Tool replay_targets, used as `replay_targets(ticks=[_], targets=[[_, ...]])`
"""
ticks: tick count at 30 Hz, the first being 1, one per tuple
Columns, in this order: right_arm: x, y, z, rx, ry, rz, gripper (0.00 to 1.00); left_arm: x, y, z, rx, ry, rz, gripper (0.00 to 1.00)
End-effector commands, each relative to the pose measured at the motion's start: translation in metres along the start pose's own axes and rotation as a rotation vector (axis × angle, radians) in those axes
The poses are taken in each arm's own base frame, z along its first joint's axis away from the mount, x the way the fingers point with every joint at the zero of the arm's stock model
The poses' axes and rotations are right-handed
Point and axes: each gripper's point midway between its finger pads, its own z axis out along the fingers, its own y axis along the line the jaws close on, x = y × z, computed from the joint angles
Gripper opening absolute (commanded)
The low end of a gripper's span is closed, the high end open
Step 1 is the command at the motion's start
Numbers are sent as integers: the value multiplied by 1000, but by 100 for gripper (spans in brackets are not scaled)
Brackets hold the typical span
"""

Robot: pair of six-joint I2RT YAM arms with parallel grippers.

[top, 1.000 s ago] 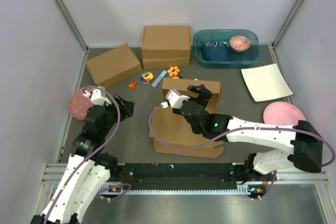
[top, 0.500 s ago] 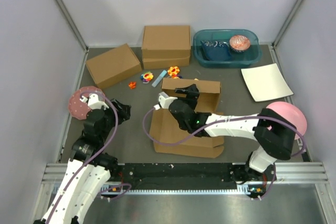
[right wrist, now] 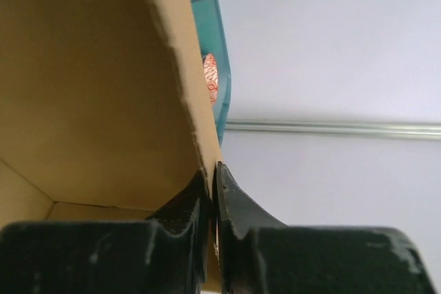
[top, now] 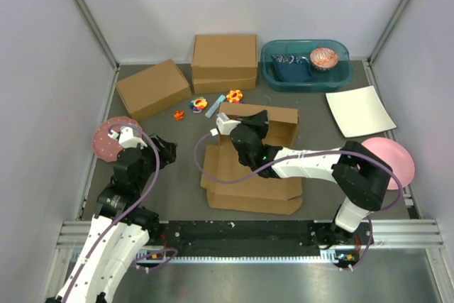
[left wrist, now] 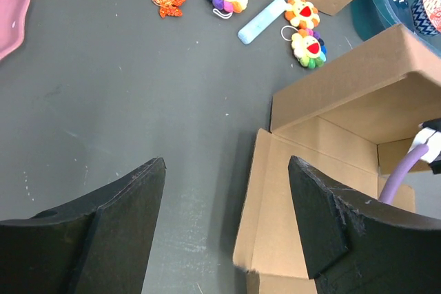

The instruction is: Fold the paper box

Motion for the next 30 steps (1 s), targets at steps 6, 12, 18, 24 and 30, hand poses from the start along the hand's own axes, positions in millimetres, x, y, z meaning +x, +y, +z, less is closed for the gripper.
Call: replay_targets(ticks=[6,12,18,24,30], targets=[[2,-73,-22,-104,99,270,0,-41,-15,-13,19,-102,40,78],[34,-104,-32,-241,209,578,0,-72,-35,-25,53,-148,32,78],[73,-103,-22,-553,376,1174,0,-134,-62,-57,90,-292,59,79],[85,-71,-36,-726,575,1604,0,-172,-76,-77,76,-356,70,79],[93,-39,-63,-650,836,1923,0,-153,-76,-65,124,-333,22,80]])
